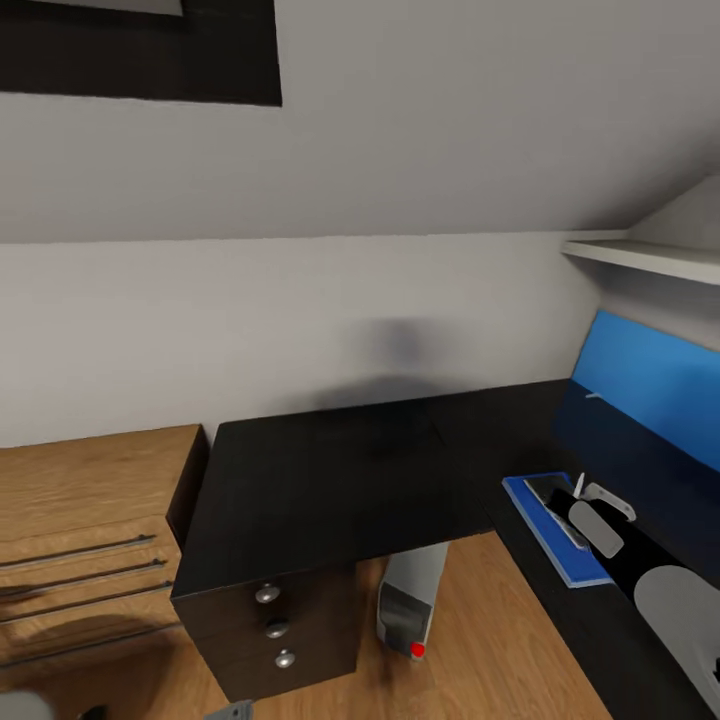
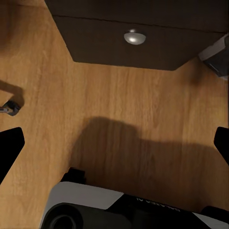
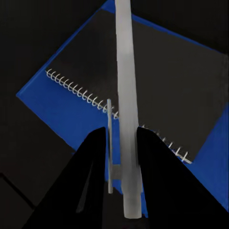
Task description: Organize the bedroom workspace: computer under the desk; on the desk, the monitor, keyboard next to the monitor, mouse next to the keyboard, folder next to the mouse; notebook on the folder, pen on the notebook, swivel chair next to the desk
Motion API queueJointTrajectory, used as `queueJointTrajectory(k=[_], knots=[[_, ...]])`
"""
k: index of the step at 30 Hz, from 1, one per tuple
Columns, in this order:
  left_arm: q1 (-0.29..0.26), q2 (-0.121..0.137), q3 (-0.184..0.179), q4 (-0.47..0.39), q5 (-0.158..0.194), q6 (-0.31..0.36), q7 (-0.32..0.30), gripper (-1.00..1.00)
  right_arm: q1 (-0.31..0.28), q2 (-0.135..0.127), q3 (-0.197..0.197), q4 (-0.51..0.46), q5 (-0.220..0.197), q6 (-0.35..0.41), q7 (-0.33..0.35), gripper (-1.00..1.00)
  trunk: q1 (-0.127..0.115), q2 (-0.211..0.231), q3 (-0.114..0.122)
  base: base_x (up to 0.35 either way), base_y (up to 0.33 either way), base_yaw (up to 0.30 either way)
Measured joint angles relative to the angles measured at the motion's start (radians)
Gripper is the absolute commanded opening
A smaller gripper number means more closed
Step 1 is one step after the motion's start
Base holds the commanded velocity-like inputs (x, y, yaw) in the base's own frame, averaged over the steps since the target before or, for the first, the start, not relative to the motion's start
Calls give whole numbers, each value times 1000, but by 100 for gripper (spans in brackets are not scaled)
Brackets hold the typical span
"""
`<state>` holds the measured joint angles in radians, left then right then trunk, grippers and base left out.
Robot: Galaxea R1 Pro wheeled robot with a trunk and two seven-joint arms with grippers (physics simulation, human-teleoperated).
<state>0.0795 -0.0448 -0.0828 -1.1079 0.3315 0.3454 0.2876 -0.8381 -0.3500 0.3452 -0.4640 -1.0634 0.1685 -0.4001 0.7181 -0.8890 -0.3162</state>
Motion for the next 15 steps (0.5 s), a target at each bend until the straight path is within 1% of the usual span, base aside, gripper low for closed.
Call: queueJointTrajectory(k=[5, 8, 9, 11, 15], knots=[[0, 0, 0, -2, 0, -8, 0, 100, 0, 2, 3, 0, 1, 0, 2, -100, 0, 0, 0, 0, 0, -76], [0, -1, 0, -4, 1, -33, -3, 100, 0, 3, 4, -1, 1, 0, 3, -100, 0, 0, 0, 0, 0, -21], [0, -1, 0, -4, 1, -57, -4, 100, 0, 4, 5, -2, 1, 0, 3, -100, 0, 0, 0, 0, 0, -7], [0, -1, 0, -5, 2, -84, -4, 100, 0, 4, 8, -3, 2, 0, 4, -100, 0, 0, 0, 0, 0, -2], [0, -1, -1, -5, 2, -92, -4, 100, 0, 5, 8, -4, 2, -1, 4, -100, 0, 0, 0, 0, 0, -1]])
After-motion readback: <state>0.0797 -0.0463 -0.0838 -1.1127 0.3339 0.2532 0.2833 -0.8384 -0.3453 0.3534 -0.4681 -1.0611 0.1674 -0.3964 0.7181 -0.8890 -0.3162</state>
